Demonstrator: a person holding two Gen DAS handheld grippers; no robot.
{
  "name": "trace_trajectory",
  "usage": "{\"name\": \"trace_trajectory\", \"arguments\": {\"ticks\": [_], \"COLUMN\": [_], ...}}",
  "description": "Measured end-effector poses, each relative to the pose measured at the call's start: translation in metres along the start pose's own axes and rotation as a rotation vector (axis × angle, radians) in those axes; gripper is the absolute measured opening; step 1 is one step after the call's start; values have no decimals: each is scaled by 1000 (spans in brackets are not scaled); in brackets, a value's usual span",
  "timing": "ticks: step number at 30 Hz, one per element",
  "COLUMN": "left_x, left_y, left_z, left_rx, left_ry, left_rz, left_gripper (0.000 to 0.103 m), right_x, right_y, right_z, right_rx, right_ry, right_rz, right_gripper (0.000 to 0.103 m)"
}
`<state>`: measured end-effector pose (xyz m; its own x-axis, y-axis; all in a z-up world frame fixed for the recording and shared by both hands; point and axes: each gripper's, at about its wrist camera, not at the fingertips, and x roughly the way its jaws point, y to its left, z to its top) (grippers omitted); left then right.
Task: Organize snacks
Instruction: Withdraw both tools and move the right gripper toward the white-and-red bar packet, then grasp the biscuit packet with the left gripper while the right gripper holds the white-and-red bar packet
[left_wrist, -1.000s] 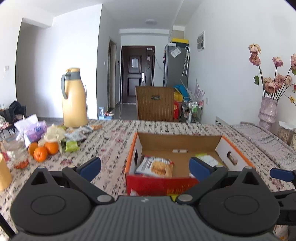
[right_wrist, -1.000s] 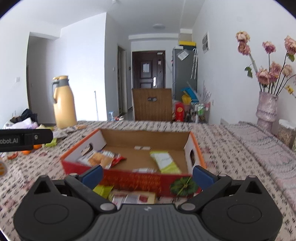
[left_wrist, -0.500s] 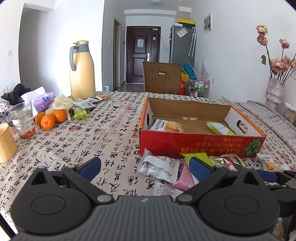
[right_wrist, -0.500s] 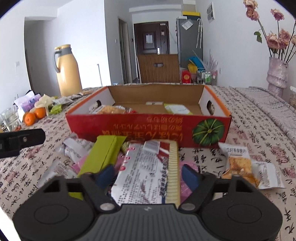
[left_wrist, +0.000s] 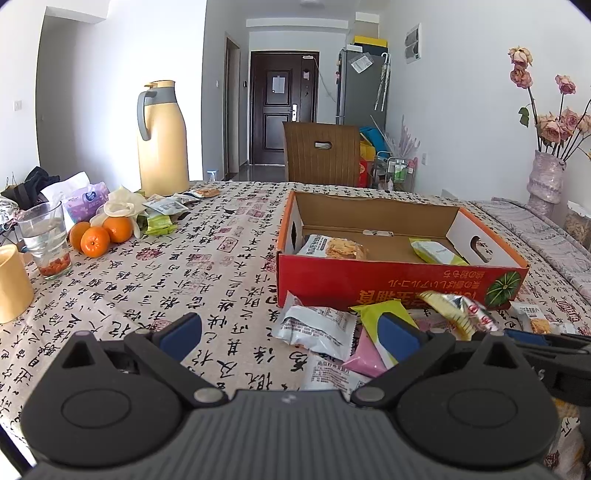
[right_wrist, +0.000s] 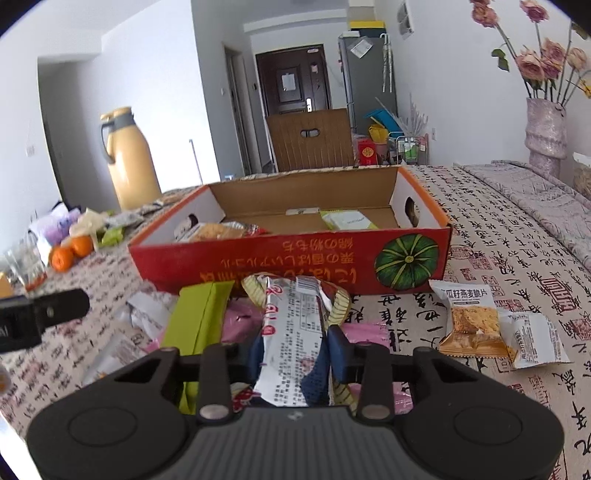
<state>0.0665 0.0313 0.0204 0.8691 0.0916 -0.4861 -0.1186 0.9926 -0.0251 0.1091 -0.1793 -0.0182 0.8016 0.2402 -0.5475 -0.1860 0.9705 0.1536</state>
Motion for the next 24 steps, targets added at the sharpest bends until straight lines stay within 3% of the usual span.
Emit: {"name": "trace_trajectory", "arguments": {"ticks": [12, 24], "left_x": [-10, -22], "left_y": [-7, -39], "left_z": [-6, -44], "left_rx": [17, 125], "left_ry": [15, 87], "left_rz": [-19, -68], "left_gripper": [103, 103], "right_x": [-33, -69], "right_y": [-8, -24], "right_z": [2, -20], "right_rx": [19, 38], "right_ry": [-112, -145], "right_rz": [22, 13], "right_gripper": [35, 35]}}
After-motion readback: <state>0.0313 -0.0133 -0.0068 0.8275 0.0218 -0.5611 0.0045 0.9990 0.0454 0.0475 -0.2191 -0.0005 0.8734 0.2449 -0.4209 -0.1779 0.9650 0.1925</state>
